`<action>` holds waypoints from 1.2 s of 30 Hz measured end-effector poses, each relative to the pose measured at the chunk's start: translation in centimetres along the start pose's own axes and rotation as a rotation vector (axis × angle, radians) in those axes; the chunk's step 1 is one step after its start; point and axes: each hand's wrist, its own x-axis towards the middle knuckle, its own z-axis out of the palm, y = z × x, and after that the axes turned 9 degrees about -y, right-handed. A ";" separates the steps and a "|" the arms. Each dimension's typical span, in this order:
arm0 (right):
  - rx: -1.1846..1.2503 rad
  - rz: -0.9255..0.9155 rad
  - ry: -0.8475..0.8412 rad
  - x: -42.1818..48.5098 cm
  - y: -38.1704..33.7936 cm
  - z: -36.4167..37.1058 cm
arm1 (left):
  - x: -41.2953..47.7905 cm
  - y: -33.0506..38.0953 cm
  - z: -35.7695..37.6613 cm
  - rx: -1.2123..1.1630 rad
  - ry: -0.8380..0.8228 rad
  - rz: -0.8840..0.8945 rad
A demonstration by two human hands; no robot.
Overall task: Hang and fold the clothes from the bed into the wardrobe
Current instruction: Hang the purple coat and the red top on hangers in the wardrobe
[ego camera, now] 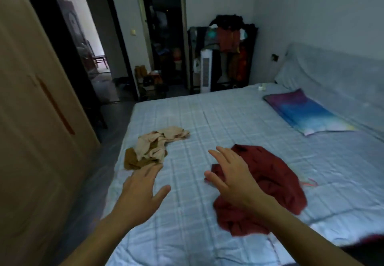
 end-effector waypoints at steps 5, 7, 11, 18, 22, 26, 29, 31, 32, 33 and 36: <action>0.040 0.174 0.081 -4.2 7.8 -2.7 | 5.8 7.5 4.2 0.006 -0.074 0.161; 0.037 0.242 0.100 -5.7 10.3 -3.1 | 7.9 9.8 5.4 0.014 -0.107 0.218; 0.030 0.365 0.116 -7.3 14.3 -4.0 | 12.1 13.3 7.5 -0.012 -0.164 0.304; -0.045 0.506 0.140 -4.9 19.9 -6.3 | 20.7 16.3 10.3 -0.054 -0.204 0.424; -0.052 0.559 0.153 -1.6 22.0 -8.0 | 26.1 16.8 10.8 -0.082 -0.201 0.456; -0.076 0.613 0.179 0.7 23.8 -9.2 | 30.7 17.8 12.1 -0.127 -0.227 0.489; -0.081 0.652 0.171 1.1 25.1 -9.2 | 32.4 19.4 13.5 -0.151 -0.273 0.526; -0.084 0.692 0.156 1.0 26.3 -9.3 | 33.3 20.4 14.5 -0.138 -0.304 0.559; -0.087 0.714 0.150 0.9 27.0 -9.4 | 33.8 20.9 14.9 -0.128 -0.316 0.572; -0.085 0.732 0.145 0.7 27.8 -9.4 | 34.4 21.3 15.3 -0.122 -0.324 0.579; -0.067 0.763 0.133 0.2 30.3 -9.2 | 36.0 22.8 16.4 -0.120 -0.340 0.578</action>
